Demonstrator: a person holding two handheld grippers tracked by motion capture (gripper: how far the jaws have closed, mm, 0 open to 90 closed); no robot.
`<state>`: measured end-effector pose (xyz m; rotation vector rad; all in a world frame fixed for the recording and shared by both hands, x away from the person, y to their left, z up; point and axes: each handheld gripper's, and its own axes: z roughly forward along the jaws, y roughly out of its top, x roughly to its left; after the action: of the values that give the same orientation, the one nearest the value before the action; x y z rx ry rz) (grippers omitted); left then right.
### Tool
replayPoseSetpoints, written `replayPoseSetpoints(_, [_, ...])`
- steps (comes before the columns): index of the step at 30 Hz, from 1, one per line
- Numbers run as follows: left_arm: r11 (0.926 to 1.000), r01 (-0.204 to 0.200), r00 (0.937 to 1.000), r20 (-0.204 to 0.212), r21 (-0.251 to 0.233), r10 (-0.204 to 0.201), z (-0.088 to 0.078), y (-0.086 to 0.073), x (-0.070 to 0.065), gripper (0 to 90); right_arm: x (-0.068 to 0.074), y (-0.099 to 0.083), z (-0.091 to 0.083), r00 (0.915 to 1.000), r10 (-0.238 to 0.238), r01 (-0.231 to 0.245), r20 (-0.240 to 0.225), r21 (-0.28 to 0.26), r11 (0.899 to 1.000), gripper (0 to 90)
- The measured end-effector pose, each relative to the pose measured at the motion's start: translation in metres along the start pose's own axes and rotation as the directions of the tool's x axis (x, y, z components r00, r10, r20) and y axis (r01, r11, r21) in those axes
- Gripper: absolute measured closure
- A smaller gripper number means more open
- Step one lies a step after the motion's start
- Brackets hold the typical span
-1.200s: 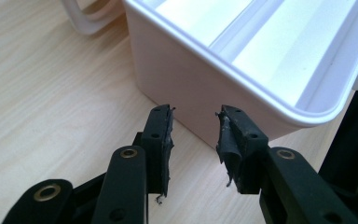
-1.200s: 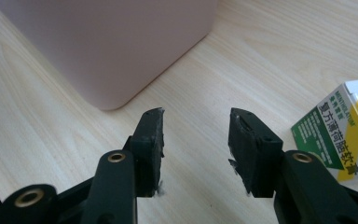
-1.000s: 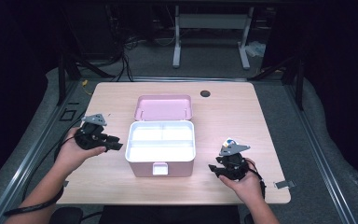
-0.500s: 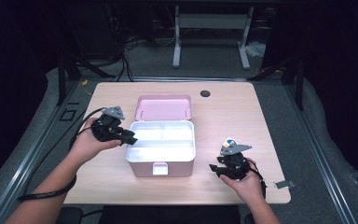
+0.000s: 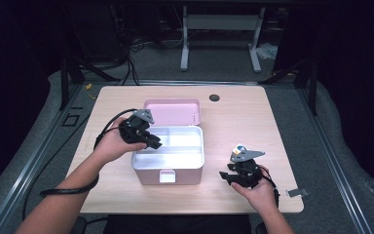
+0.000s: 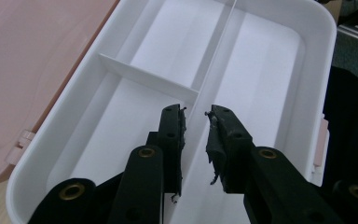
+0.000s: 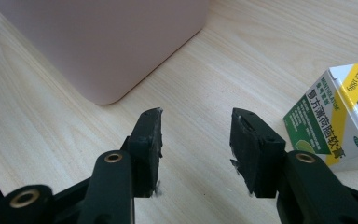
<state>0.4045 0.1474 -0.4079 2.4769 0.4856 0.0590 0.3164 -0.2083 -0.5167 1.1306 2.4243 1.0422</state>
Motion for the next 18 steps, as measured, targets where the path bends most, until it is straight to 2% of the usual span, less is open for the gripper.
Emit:
replayPoseSetpoints(1, [0.9998, -0.010, 1.0000, 0.000, 0.019, 0.010, 0.003, 0.003, 0.000, 77.5, -0.001, 0.000, -0.001, 1.0000, 0.004, -0.004, -0.007, 0.010, 1.000, 53.4])
replayPoseSetpoints(4, [0.9993, -0.019, 0.9998, -0.002, 0.033, 0.019, 0.005, 0.004, 0.000, 77.5, 0.000, 0.000, 0.000, 1.0000, 0.006, -0.006, -0.007, -0.001, 1.000, 53.4])
replayPoseSetpoints(6, [0.9959, -0.042, 0.9990, -0.011, 0.080, 0.043, 0.009, 0.008, -0.001, 77.2, 0.001, 0.000, 0.000, 1.0000, 0.001, -0.001, -0.010, 0.003, 1.000, 53.4])
replayPoseSetpoints(8, [0.9947, -0.045, 0.9988, -0.015, 0.092, 0.047, 0.009, 0.010, -0.001, 77.2, 0.001, 0.000, 0.001, 1.0000, 0.004, -0.004, -0.008, 0.004, 1.000, 53.5])
replayPoseSetpoints(9, [0.9879, -0.073, 0.9968, -0.022, 0.137, 0.076, 0.010, 0.015, -0.003, 77.0, 0.001, 0.000, 0.002, 0.9999, 0.005, -0.005, -0.009, 0.005, 1.000, 53.4])
replayPoseSetpoints(11, [0.9841, -0.081, 0.9961, -0.021, 0.158, 0.086, 0.011, 0.020, -0.005, 76.7, 0.001, 0.000, 0.002, 0.9999, 0.003, -0.003, -0.011, 0.005, 1.000, 53.5])
replayPoseSetpoints(18, [0.9555, -0.143, 0.9880, -0.019, 0.258, 0.153, 0.018, 0.030, -0.008, 74.8, -0.001, -0.001, 0.001, 0.9997, 0.016, -0.016, -0.017, 0.000, 1.000, 53.4])
